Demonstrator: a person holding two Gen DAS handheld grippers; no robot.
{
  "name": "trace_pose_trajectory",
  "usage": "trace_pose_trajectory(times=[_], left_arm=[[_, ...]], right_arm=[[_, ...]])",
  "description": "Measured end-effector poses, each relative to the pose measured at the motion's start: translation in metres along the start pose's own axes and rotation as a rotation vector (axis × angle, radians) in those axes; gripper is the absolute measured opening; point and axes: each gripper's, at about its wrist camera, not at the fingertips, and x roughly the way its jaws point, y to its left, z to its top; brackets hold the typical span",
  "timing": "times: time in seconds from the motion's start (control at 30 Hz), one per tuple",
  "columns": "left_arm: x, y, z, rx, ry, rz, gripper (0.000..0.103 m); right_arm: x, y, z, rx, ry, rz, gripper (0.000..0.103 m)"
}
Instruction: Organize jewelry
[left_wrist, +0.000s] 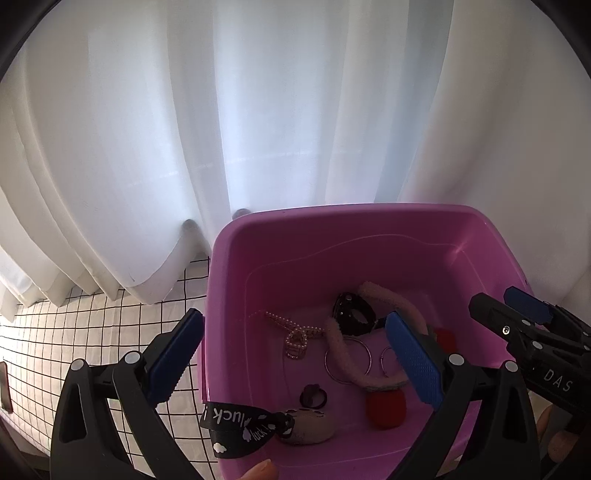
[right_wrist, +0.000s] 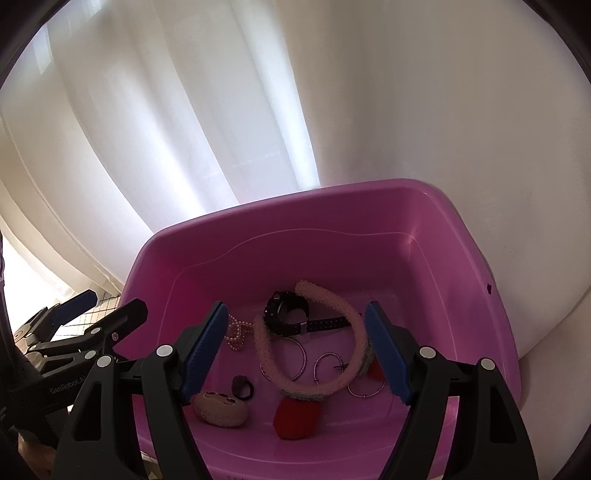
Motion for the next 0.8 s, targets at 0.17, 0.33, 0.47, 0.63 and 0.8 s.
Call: trace_pose_trajectory(times=[0.17, 0.33, 0.47, 0.63, 0.8], left_arm=[[-0.001, 0.003, -0.001, -0.017, 0.017, 0.000, 0.097], [-0.004, 0.006, -0.002, -0.034, 0.023, 0.003, 0.097], [-0.005, 0.008, -0.003, -0.042, 0.031, 0.011, 0.097], [-0.007, 0.009, -0.005, -0.042, 0.029, 0.013, 0.097], [-0.010, 0.010, -0.006, -0.049, 0.024, 0.020, 0.097]], right_arm=[[0.003, 0.005, -0.010, -0.020, 0.020, 0.010, 0.073], [0.004, 0.010, -0.016, -0.036, 0.029, 0.018, 0.073], [0.004, 0.016, -0.019, -0.047, 0.032, 0.024, 0.073], [0.003, 0.023, -0.022, -0.061, 0.034, 0.031, 0.073], [0.001, 0.026, -0.023, -0.070, 0.034, 0.035, 0.073]])
